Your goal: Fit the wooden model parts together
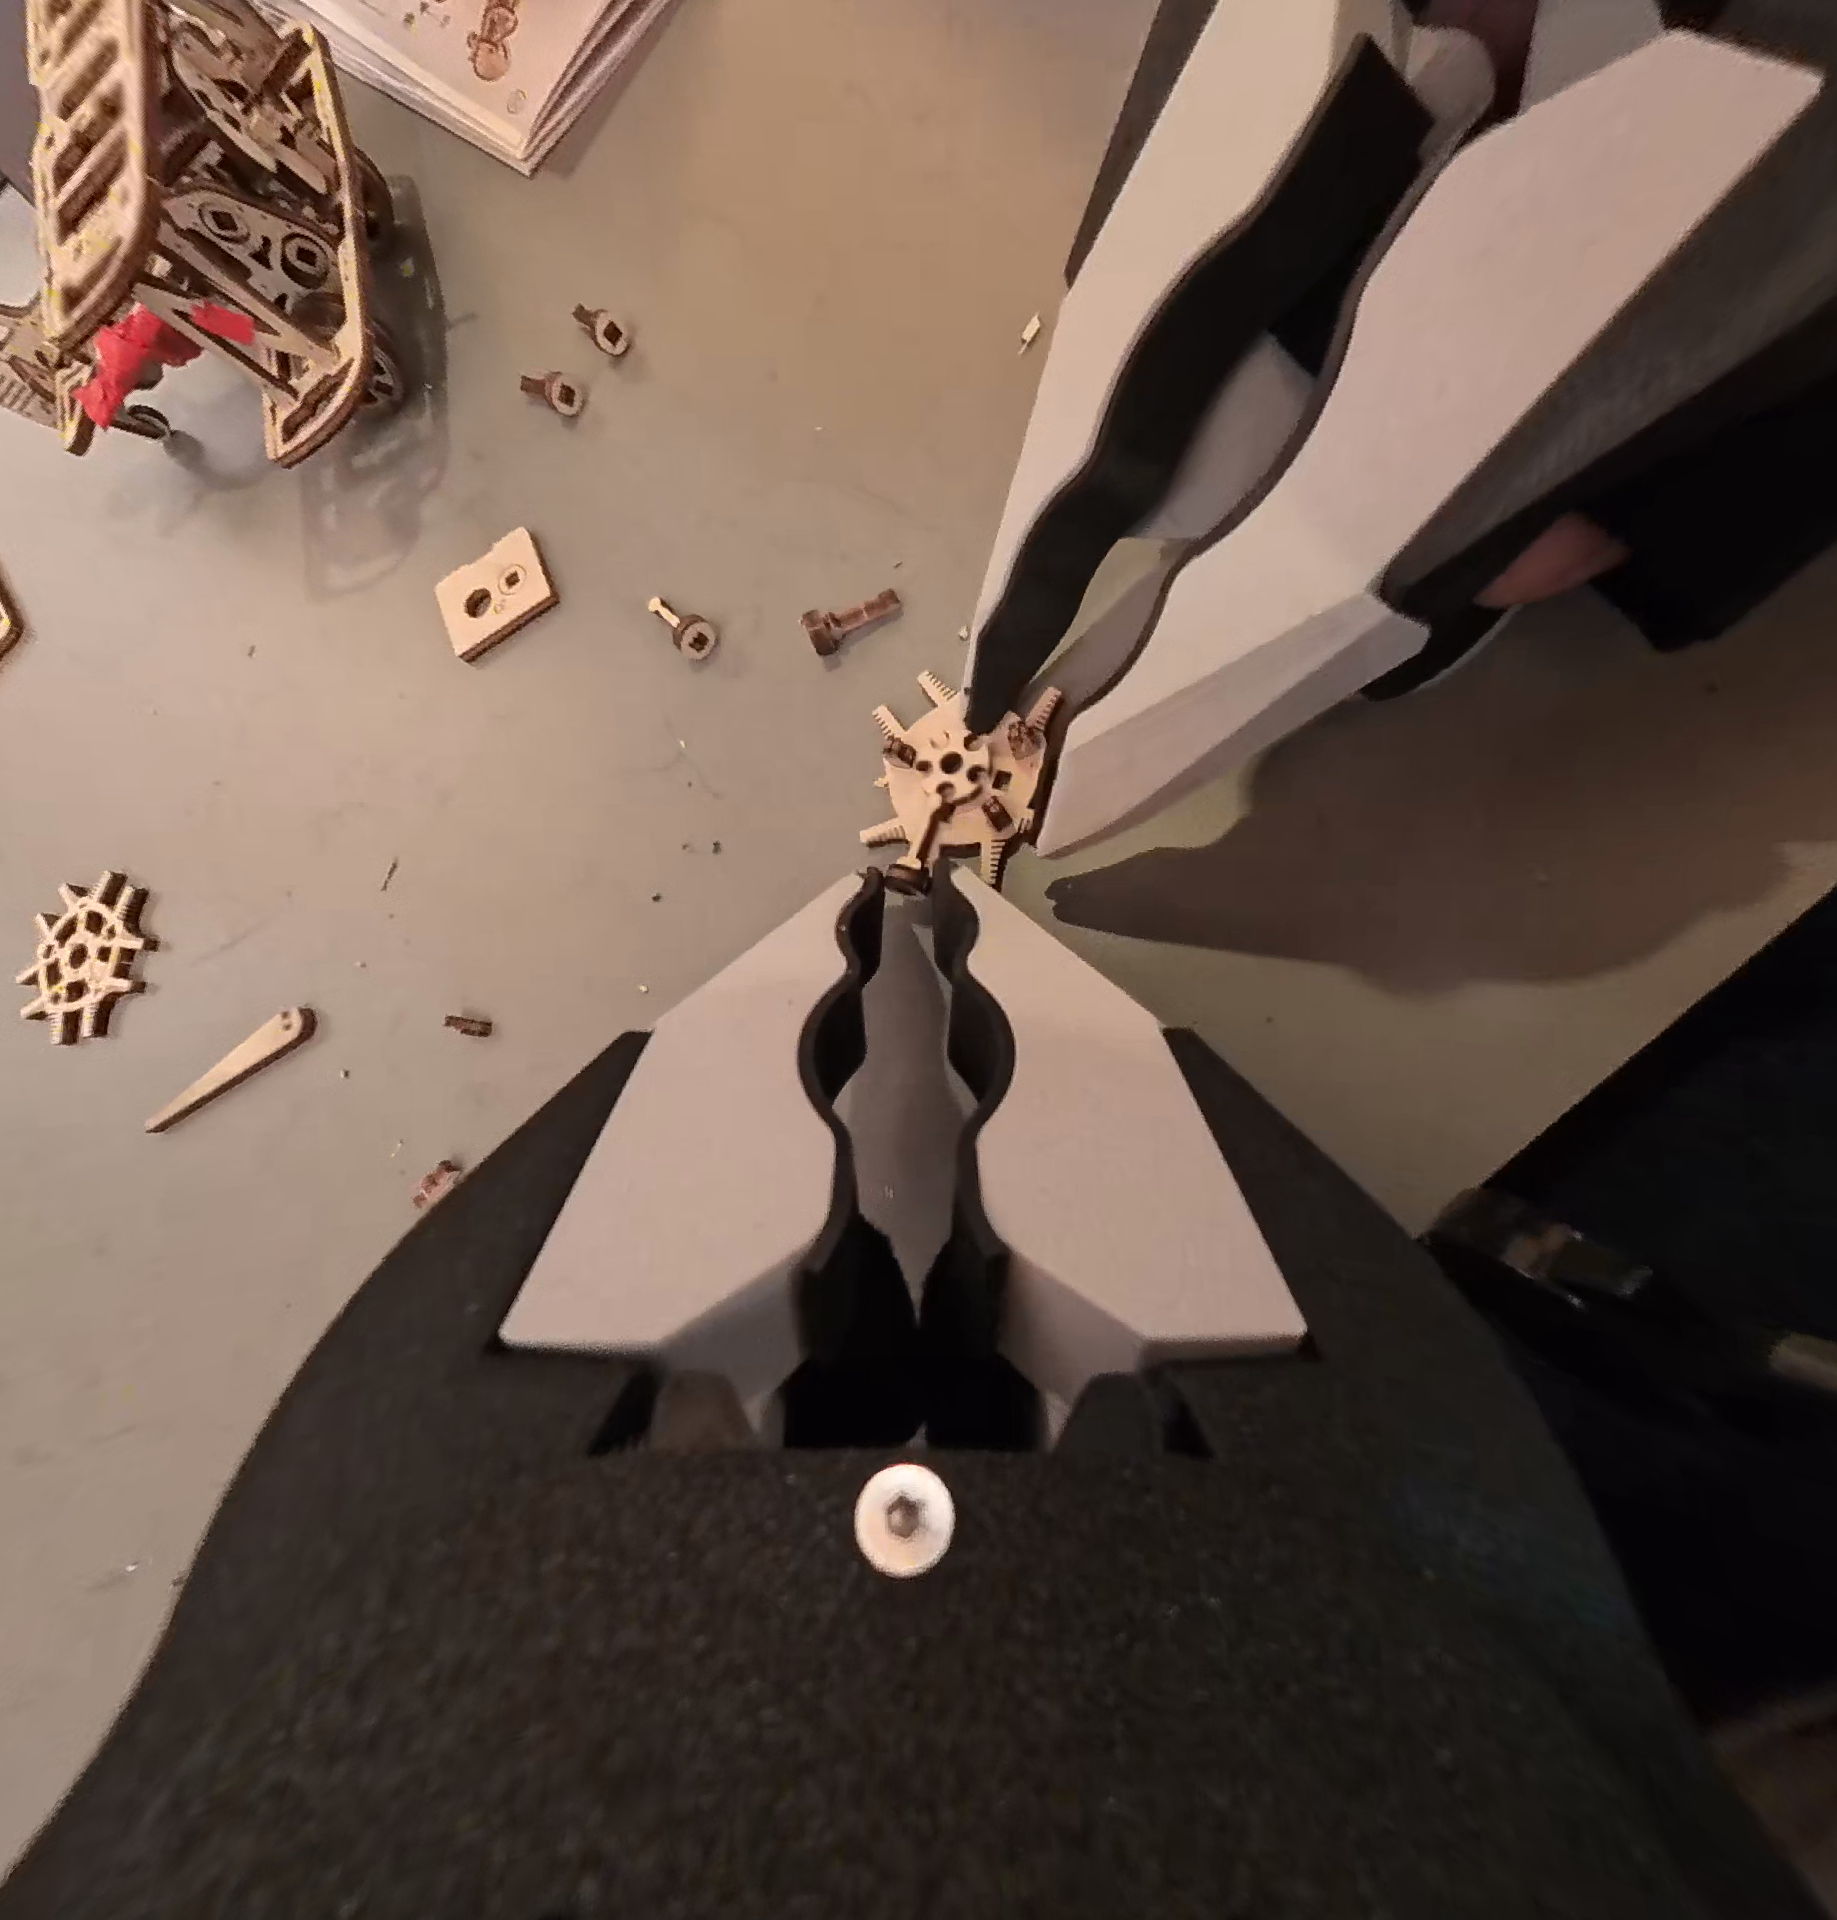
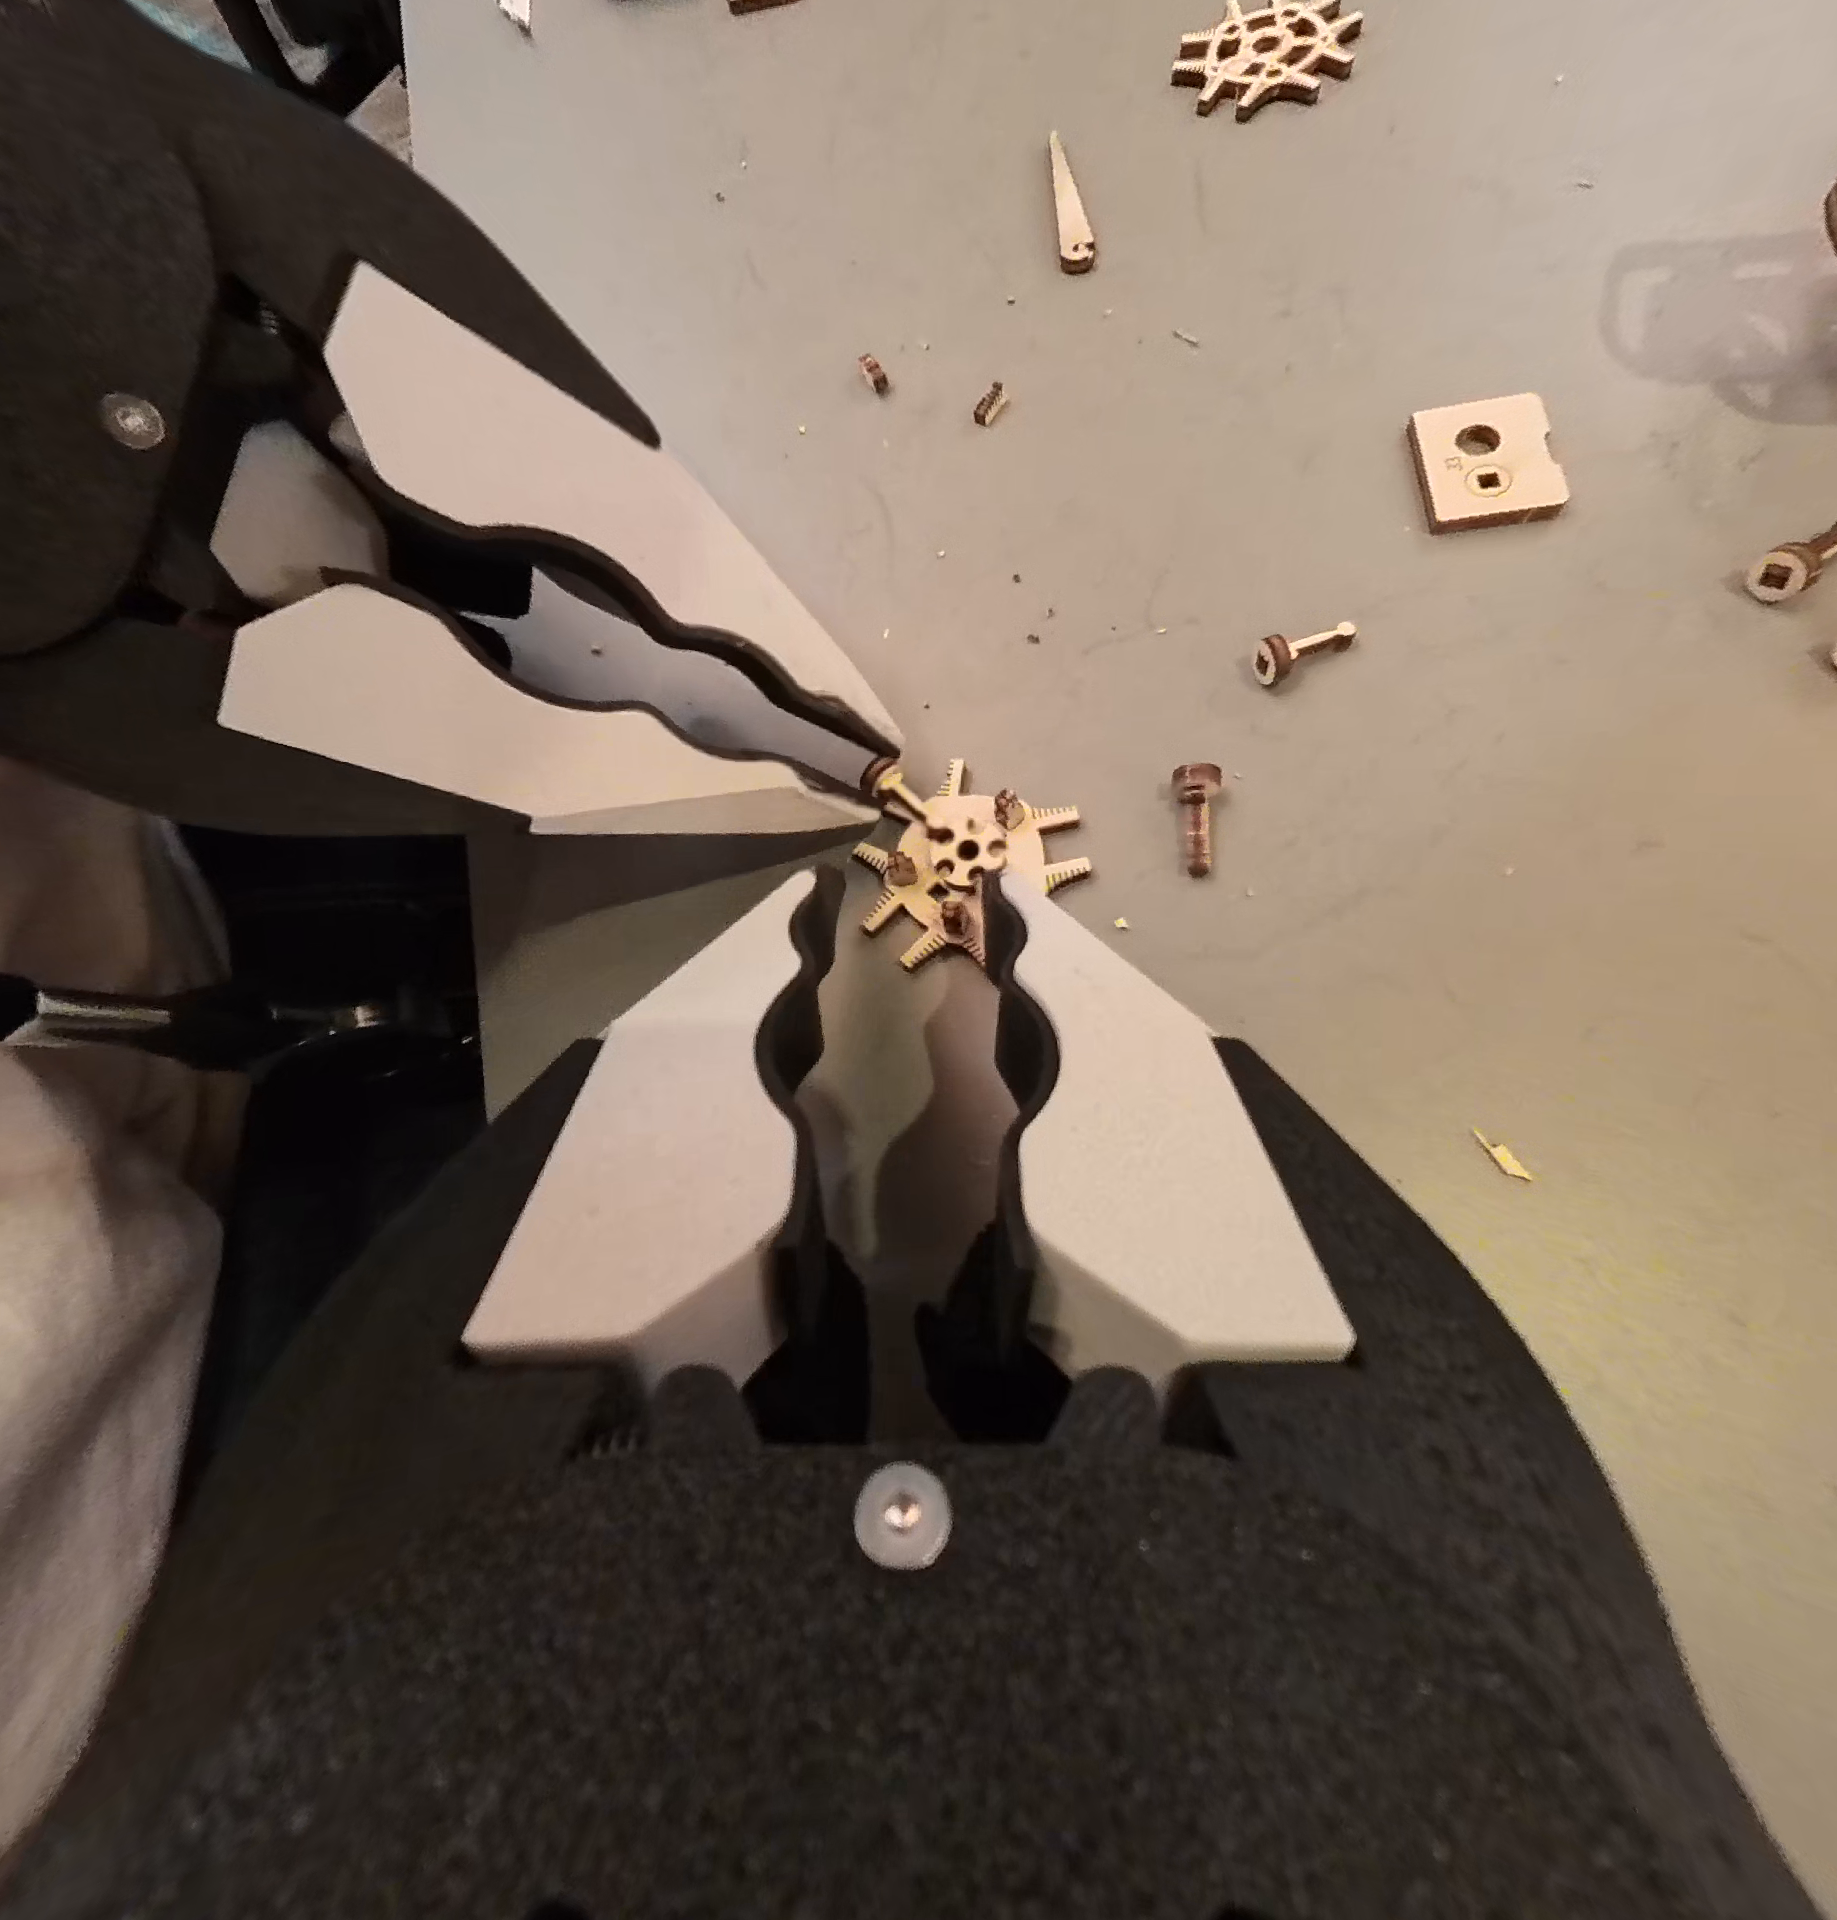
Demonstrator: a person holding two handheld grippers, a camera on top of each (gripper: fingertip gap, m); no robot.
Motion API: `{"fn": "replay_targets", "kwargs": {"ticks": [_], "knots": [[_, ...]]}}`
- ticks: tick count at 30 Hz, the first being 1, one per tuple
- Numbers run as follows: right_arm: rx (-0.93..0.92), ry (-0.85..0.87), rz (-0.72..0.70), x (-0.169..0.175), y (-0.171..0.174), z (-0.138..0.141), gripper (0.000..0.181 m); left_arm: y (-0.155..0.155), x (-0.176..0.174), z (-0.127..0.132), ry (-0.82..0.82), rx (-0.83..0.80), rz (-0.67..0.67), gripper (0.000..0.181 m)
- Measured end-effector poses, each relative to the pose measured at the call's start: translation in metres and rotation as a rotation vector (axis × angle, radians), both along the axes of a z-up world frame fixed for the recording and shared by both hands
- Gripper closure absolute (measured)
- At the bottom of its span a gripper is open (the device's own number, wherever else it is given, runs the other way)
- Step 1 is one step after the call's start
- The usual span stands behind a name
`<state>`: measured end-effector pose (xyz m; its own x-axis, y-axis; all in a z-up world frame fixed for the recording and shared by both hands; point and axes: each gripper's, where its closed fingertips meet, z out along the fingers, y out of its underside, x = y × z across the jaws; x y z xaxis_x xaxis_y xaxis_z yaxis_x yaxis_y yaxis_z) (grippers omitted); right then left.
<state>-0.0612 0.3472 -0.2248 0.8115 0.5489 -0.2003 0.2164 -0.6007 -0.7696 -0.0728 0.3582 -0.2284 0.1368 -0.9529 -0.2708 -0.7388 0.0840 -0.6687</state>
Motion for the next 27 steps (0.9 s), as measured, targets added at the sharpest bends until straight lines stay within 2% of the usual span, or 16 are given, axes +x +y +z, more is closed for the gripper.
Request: {"fn": "replay_targets", "kwargs": {"ticks": [27], "knots": [[-0.007,0.026,0.01,-0.0023,-0.0037,0.0014,0.157,-0.003,0.0014,0.0023,0.033,0.018,-0.024,0.175]]}}
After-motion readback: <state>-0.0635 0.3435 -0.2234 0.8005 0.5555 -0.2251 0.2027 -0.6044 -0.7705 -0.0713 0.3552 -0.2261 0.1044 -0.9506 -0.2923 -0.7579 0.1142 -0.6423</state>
